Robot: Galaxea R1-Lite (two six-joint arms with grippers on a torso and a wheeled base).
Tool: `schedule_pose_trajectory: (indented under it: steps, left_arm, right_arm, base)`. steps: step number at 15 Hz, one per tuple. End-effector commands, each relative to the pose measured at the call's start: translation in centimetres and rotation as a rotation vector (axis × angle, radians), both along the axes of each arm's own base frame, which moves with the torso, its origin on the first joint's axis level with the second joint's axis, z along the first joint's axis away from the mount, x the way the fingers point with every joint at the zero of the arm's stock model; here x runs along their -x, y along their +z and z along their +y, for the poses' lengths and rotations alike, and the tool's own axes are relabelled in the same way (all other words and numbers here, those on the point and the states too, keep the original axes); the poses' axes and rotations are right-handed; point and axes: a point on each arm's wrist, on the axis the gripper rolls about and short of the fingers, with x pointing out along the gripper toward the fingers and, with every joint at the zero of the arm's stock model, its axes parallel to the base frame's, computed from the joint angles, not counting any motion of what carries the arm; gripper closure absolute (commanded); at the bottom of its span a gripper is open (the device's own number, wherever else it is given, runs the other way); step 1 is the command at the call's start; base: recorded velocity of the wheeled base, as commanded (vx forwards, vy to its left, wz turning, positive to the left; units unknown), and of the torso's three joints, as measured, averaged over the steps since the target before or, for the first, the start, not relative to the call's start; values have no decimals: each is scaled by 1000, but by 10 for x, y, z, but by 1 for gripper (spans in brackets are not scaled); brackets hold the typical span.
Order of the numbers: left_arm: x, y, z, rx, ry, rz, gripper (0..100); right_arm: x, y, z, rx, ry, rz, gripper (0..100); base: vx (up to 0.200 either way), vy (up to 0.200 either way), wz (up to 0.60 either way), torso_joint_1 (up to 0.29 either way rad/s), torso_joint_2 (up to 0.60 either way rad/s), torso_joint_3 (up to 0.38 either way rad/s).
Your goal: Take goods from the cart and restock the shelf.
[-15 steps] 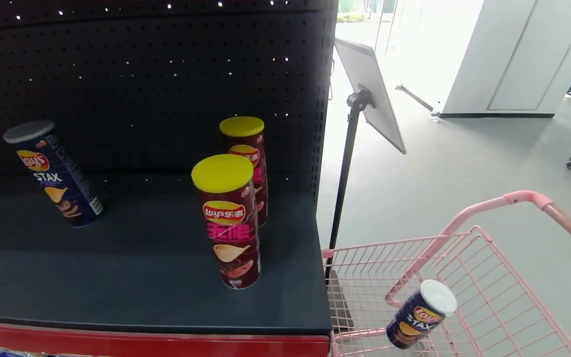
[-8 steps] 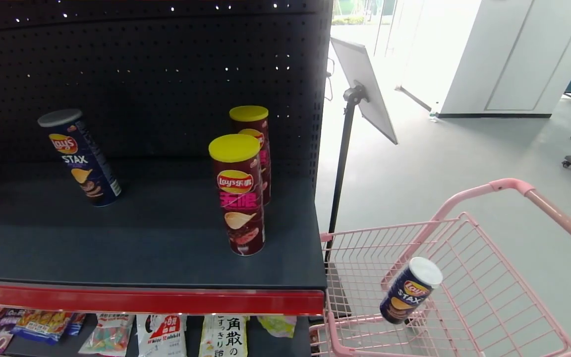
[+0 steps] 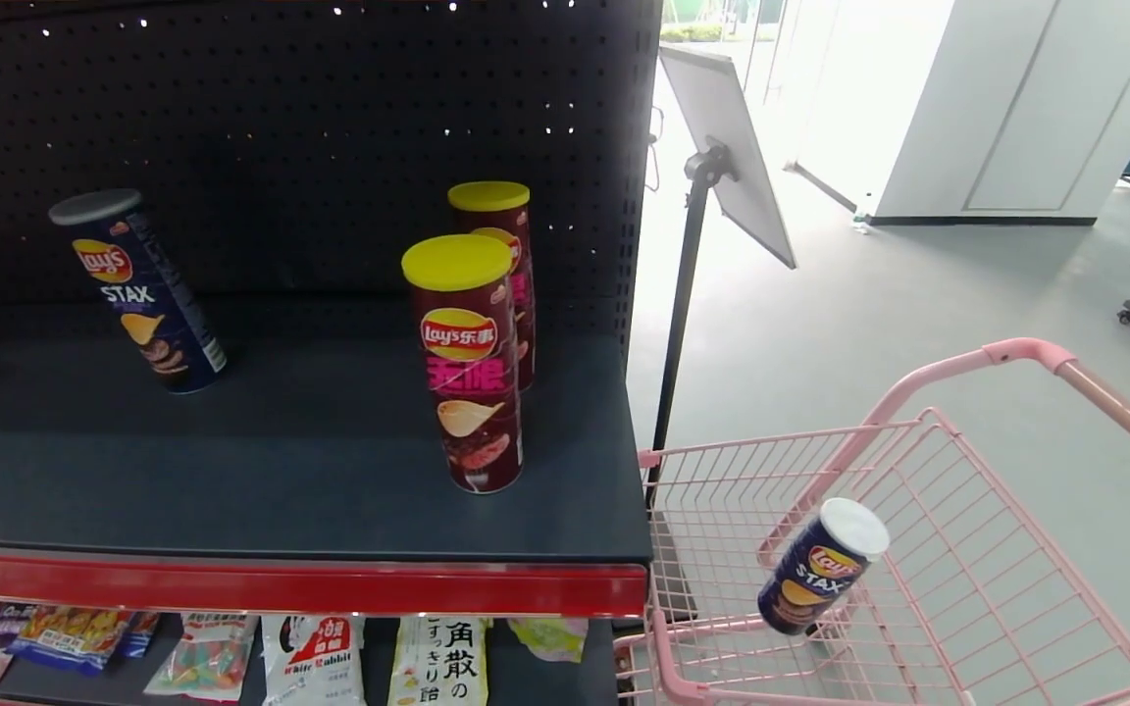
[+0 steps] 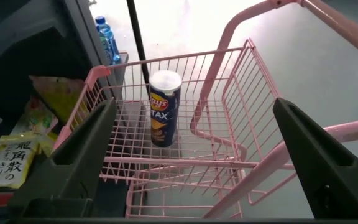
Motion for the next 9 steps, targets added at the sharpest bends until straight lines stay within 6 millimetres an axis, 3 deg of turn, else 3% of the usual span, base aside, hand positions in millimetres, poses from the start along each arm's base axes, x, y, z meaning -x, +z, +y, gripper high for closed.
schedule_pose_trajectory:
  steps: [1,9]
  left_arm:
    - [0,0,0,1,1,1,0]
    - [0,0,0,-1,-1,1,0]
  right_arm:
    - [0,0,0,0,-1,0,0]
    - [0,0,0,0,-1,0,0]
  base:
    - [0,0,0,-149,364,207]
    - [0,0,0,-182,441,259]
